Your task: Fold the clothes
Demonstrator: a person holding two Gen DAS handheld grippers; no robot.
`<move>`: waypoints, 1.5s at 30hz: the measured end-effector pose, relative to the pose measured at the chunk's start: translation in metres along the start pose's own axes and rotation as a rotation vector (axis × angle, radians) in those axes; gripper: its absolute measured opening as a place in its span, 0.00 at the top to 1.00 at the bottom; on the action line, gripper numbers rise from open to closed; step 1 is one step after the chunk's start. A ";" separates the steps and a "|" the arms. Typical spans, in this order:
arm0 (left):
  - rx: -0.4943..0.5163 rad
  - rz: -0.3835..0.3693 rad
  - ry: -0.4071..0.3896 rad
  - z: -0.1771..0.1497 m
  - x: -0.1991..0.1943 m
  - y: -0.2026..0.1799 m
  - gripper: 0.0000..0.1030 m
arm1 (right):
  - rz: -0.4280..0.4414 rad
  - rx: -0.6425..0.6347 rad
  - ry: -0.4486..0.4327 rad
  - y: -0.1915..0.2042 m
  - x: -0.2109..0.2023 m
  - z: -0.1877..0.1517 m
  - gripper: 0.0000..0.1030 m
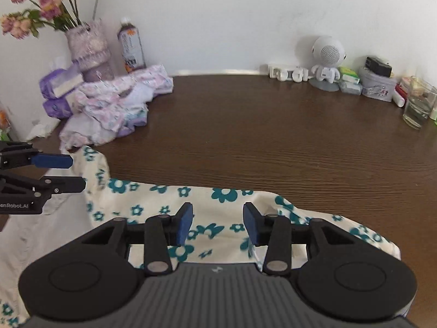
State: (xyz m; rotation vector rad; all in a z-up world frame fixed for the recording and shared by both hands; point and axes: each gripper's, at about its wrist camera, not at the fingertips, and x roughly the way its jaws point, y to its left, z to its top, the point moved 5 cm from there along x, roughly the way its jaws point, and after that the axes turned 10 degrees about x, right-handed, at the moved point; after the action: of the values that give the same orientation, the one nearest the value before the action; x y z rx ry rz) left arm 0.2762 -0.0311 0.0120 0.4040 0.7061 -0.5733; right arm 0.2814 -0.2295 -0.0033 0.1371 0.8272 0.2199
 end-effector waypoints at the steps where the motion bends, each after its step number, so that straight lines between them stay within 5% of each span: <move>1: 0.009 -0.007 0.018 -0.008 0.008 0.002 0.79 | -0.012 -0.013 0.010 0.001 0.010 -0.001 0.60; 4: 0.003 -0.048 0.012 -0.026 0.014 0.011 0.78 | -0.077 -0.038 0.034 -0.006 0.032 -0.011 0.59; 6: -0.038 -0.071 -0.020 -0.032 0.003 0.023 0.75 | -0.080 -0.016 0.032 -0.014 0.038 -0.014 0.45; 10: -0.096 -0.004 -0.055 -0.044 -0.025 0.059 0.63 | -0.032 0.030 0.041 -0.014 0.033 -0.012 0.46; 17: 0.015 0.112 -0.018 -0.060 -0.025 0.088 0.63 | 0.177 -0.231 0.020 0.100 0.019 -0.013 0.46; 20: 0.040 0.072 -0.053 -0.061 -0.024 0.085 0.60 | 0.136 -0.375 -0.002 0.145 0.035 -0.019 0.46; 23: 0.097 0.038 -0.080 -0.059 -0.024 0.078 0.57 | 0.069 -0.466 -0.015 0.174 0.055 -0.023 0.58; 25: 0.155 0.026 -0.085 -0.059 -0.024 0.072 0.55 | 0.085 -0.434 -0.022 0.175 0.053 -0.020 0.80; 27: 0.201 0.005 -0.093 -0.058 -0.022 0.068 0.54 | 0.103 -0.399 -0.029 0.175 0.052 -0.017 0.91; 31: 0.265 -0.052 -0.117 -0.055 -0.013 0.060 0.46 | 0.140 -0.329 -0.043 0.175 0.048 -0.011 0.92; 38: 0.328 0.017 -0.138 -0.042 0.010 0.050 0.46 | 0.242 -0.195 -0.038 0.163 0.042 -0.002 0.92; 41: 0.361 0.063 -0.143 -0.041 0.015 0.046 0.63 | 0.271 -0.160 -0.041 0.159 0.040 -0.002 0.92; 43: 0.373 0.104 -0.147 -0.044 0.012 0.049 0.96 | 0.269 -0.157 -0.052 0.158 0.040 -0.003 0.92; 45: 0.379 0.122 -0.179 -0.046 0.001 0.052 0.96 | 0.266 -0.154 -0.064 0.157 0.040 -0.004 0.91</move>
State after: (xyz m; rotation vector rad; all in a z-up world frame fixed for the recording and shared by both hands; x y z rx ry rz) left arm 0.2863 0.0326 -0.0130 0.7329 0.3956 -0.6200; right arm 0.2832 -0.0674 -0.0021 0.1083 0.7241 0.5258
